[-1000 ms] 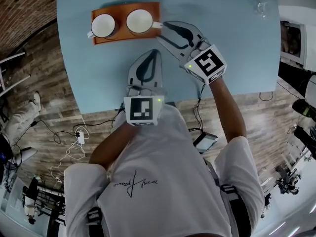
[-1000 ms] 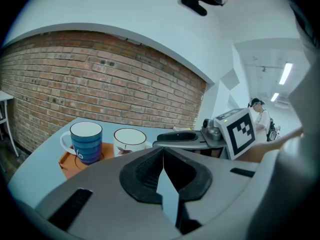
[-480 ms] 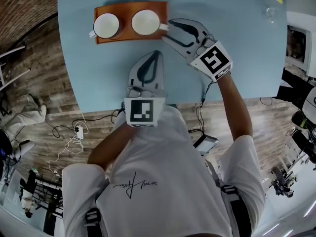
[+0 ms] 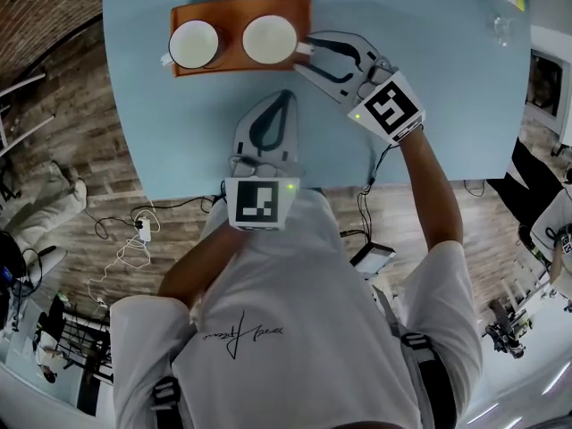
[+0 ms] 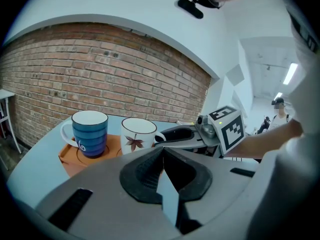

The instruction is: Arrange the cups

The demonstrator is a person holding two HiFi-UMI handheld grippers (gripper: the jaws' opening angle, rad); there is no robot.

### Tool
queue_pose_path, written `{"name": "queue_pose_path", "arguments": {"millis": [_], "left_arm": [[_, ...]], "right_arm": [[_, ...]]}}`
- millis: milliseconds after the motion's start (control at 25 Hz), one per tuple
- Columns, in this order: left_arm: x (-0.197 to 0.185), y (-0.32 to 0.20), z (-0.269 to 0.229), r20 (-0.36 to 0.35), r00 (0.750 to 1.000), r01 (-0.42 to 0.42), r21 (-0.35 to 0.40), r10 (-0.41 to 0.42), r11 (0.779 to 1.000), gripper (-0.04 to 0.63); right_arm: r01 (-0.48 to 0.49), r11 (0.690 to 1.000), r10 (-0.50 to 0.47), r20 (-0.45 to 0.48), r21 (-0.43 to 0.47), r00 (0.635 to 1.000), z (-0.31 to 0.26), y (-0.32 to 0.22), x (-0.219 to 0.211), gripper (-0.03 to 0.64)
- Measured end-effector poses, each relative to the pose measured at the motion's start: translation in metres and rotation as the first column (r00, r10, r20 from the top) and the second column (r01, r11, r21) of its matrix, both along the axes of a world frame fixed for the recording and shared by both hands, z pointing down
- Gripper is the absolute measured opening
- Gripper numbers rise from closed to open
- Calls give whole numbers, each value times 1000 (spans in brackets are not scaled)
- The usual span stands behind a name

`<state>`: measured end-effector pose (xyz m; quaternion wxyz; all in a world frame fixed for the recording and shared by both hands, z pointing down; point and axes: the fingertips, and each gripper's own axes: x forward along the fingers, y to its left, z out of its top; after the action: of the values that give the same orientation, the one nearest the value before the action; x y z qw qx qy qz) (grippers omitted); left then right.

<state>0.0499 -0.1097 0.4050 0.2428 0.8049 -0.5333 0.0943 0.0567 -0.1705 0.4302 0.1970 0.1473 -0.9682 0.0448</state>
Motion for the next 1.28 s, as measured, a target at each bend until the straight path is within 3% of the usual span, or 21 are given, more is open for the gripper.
{"name": "queue_pose_path", "arguments": {"millis": [240, 520, 1280], "left_arm": [[2, 3, 3, 3, 1000, 0, -7, 0, 1000, 9], [1, -1, 3, 2, 1000, 16, 3, -16, 1000, 9], [-16, -13, 5, 9, 999, 48, 18, -48, 999, 9]], "right_arm": [[50, 999, -50, -5, 10, 999, 0, 2, -1, 150], [73, 997, -72, -5, 22, 997, -1, 4, -2, 77], [-99, 995, 98, 31, 19, 995, -4, 10, -4, 66]]}}
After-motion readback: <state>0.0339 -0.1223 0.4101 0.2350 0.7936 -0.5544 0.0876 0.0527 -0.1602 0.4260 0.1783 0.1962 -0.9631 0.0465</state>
